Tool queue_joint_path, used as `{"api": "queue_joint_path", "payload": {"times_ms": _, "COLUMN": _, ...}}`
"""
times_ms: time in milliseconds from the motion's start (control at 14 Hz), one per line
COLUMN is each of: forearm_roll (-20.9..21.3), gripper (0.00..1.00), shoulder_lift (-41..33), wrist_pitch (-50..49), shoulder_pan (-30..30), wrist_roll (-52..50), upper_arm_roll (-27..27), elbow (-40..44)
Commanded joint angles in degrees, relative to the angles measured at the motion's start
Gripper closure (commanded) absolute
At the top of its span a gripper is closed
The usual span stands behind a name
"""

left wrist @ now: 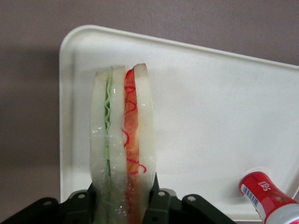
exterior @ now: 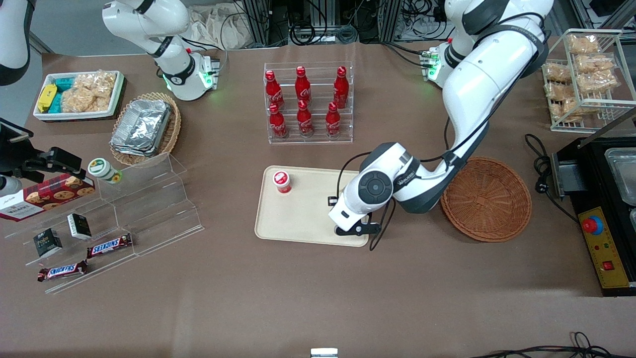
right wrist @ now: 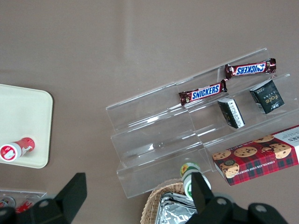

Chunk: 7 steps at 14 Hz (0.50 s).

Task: Place sandwich from basket to tray
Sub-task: 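Carry the sandwich with the left gripper over the cream tray, then lower the sandwich onto the tray beside the red can and open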

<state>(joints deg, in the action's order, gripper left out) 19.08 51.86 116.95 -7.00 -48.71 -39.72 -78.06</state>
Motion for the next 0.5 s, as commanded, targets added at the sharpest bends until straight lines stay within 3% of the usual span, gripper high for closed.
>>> {"api": "queue_joint_path", "payload": {"times_ms": 0, "forearm_roll": 1.05, "gripper": 0.55, "shoulder_lift": 0.60, "wrist_pitch": 5.29, "shoulder_pan": -0.47, "wrist_roll": -0.95, "upper_arm_roll": 0.08, "elbow": -2.70}}
{"api": "queue_joint_path", "payload": {"times_ms": 71, "forearm_roll": 1.05, "gripper": 0.53, "shoulder_lift": 0.96, "wrist_pitch": 6.35, "shoulder_pan": -0.47, "wrist_roll": -0.95, "upper_arm_roll": 0.34, "elbow": -3.14}}
{"api": "queue_joint_path", "payload": {"times_ms": 143, "forearm_roll": 1.05, "gripper": 0.43, "shoulder_lift": 1.31, "wrist_pitch": 6.54, "shoulder_pan": -0.47, "wrist_roll": -0.95, "upper_arm_roll": 0.51, "elbow": -3.15}}
{"api": "queue_joint_path", "payload": {"times_ms": 214, "forearm_roll": 0.96, "gripper": 0.14, "shoulder_lift": 1.31, "wrist_pitch": 6.54, "shoulder_pan": -0.47, "wrist_roll": -0.95, "upper_arm_roll": 0.52, "elbow": -3.15}}
{"api": "queue_joint_path", "payload": {"times_ms": 286, "forearm_roll": 0.96, "gripper": 0.01, "shoulder_lift": 1.22, "wrist_pitch": 6.54, "shoulder_pan": -0.47, "wrist_roll": -0.95, "upper_arm_roll": 0.52, "elbow": -3.15}}
{"api": "queue_joint_path", "payload": {"times_ms": 429, "forearm_roll": 0.87, "gripper": 0.00, "shoulder_lift": 0.79, "wrist_pitch": 6.37, "shoulder_pan": -0.30, "wrist_roll": -0.95, "upper_arm_roll": 0.52, "elbow": -2.89}}
